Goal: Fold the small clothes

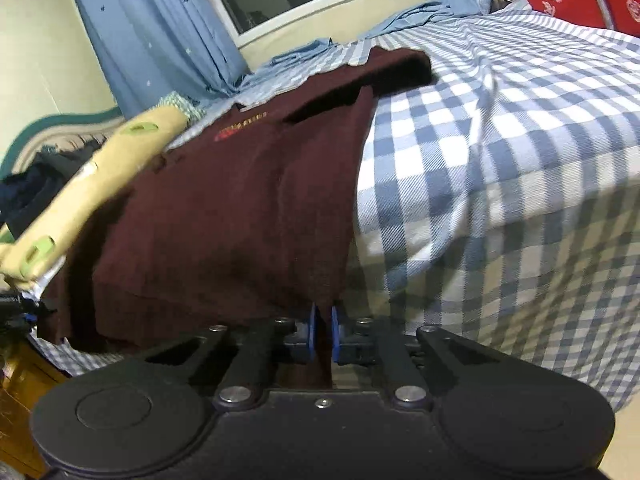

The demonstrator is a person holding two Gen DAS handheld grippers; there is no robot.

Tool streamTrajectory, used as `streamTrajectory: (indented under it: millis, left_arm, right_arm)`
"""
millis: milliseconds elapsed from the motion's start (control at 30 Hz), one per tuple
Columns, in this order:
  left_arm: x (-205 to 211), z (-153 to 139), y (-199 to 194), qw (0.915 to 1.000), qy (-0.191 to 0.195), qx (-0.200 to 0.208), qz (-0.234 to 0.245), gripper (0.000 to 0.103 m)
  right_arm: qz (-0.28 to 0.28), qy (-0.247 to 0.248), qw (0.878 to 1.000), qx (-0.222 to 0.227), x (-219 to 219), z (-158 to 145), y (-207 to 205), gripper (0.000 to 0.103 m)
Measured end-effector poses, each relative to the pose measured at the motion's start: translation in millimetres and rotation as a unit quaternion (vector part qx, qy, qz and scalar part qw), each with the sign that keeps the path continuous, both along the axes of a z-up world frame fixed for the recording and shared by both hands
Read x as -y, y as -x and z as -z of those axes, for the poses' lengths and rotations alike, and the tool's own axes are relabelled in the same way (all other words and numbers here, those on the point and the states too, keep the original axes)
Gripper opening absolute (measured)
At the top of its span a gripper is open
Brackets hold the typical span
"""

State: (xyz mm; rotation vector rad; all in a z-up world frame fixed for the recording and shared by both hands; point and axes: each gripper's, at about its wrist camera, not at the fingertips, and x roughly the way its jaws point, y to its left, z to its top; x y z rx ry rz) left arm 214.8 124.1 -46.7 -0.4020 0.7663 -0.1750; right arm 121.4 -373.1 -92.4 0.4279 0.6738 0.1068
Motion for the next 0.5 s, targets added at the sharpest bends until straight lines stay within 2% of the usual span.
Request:
streamTrajectory:
  millis: [167, 300, 367, 467, 500]
  left_arm:
    - [2.5, -30.4, 14.5, 0.9999, -0.008, 0.003, -0.009, 0.009]
    - [3.0, -47.1, 29.1, 0.9999, -0.001, 0.011, -0.002, 0.008]
    - [3.5, -49.0, 34.5, 0.9999, 0.010, 0.008, 0.007, 0.007]
    - [5.5, -46.2, 42.9, 0.9999, -0.016, 0.006, 0.004, 0.005]
    - [4.9, -43.1, 44.5, 0.9999, -0.013, 0.001, 0.003, 0.004]
  right_arm:
    - [-0.002, 0.024, 0.999, 0.032, 6.1, -37.1, 17.6, 0.006]
    - [-0.003, 0.058, 0.997, 0.053, 15.3, -69.0, 29.5, 0.000]
    - [-0.005, 0.073, 0.996, 0.056, 23.2, -80.0, 32.7, 0.000]
    - [0.026, 0.115, 0.991, 0.061, 39.0, -88.5, 38.4, 0.000]
    - [0.037, 0.105, 0.992, 0.060, 48.8, -87.7, 40.4, 0.000]
